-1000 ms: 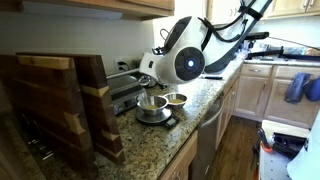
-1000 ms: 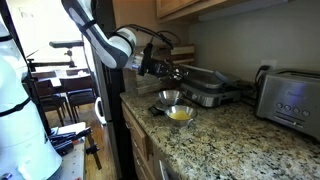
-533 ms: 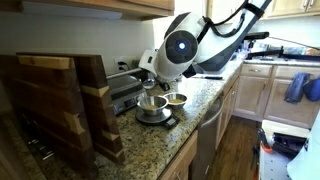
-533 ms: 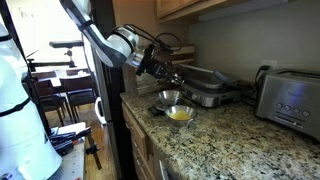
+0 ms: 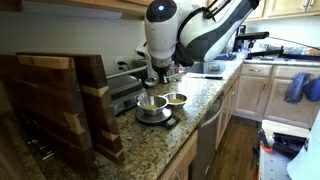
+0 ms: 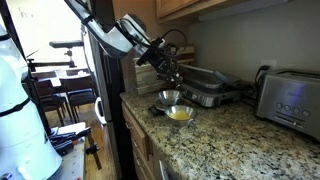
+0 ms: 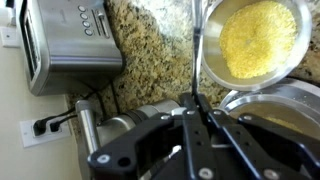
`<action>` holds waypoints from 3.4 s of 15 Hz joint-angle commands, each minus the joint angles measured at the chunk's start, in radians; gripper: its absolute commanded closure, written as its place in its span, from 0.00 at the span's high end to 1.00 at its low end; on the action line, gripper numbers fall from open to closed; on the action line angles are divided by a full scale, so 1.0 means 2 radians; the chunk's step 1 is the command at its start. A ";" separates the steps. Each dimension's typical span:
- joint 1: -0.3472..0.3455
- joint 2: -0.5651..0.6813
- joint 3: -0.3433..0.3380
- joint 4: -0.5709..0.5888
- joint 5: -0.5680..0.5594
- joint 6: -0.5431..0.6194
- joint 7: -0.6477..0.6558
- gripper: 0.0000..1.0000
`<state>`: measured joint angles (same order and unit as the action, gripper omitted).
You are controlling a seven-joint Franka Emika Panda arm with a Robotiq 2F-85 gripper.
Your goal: Use the spoon to transfer some powder from the silver bowl to the other bowl on the scale
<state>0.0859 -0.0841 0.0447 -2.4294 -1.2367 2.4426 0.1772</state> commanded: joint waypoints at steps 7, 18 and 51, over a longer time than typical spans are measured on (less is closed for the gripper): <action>-0.044 0.017 -0.050 0.044 0.264 0.015 -0.238 0.03; -0.098 0.079 -0.082 0.096 0.462 0.020 -0.330 0.04; -0.202 0.236 -0.086 0.181 0.588 0.093 -0.325 0.33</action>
<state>-0.2968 0.4080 -0.1454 -2.0627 -0.0653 2.6375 -0.4644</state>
